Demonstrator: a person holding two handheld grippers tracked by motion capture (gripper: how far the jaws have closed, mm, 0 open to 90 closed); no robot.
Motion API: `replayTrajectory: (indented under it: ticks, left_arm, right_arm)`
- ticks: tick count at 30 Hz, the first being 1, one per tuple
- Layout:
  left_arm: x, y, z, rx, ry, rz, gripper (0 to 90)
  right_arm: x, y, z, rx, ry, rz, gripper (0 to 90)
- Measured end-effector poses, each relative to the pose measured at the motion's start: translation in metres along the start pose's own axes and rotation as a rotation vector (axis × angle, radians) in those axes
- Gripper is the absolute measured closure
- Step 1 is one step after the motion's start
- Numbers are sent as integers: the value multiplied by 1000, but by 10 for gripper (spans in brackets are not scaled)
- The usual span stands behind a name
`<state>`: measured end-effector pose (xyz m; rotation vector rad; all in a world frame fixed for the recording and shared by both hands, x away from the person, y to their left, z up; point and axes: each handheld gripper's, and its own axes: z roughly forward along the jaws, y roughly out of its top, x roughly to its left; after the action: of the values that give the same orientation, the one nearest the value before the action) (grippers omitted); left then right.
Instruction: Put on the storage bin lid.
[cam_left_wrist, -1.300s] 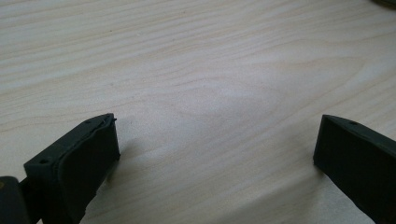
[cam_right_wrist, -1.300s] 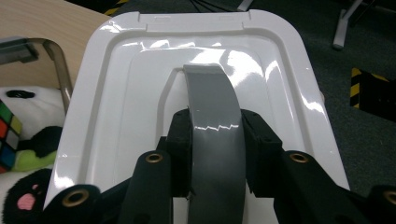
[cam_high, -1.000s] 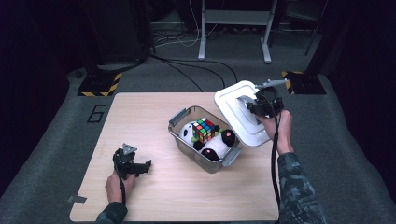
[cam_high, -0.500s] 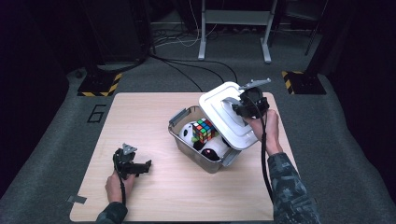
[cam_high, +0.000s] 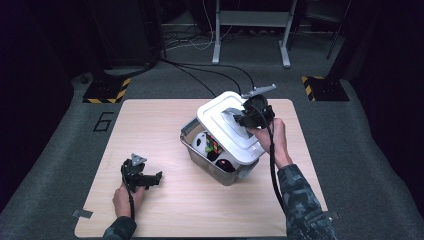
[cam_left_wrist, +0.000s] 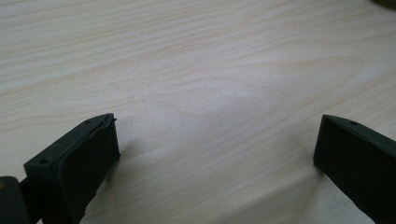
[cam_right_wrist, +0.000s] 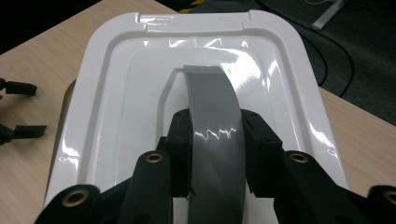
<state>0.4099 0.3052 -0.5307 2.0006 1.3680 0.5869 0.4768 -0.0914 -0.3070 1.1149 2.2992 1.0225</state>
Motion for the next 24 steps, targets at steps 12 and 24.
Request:
replayTrajectory:
  ticks: [12, 24]
  left_arm:
    - [0, 0, 0, 0, 0, 0, 2]
    - [0, 0, 0, 1, -1, -2, 2]
  right_arm:
    - [20, 5, 18, 42, 75, -47, 671]
    - [33, 4, 36, 79, 100, -71, 671]
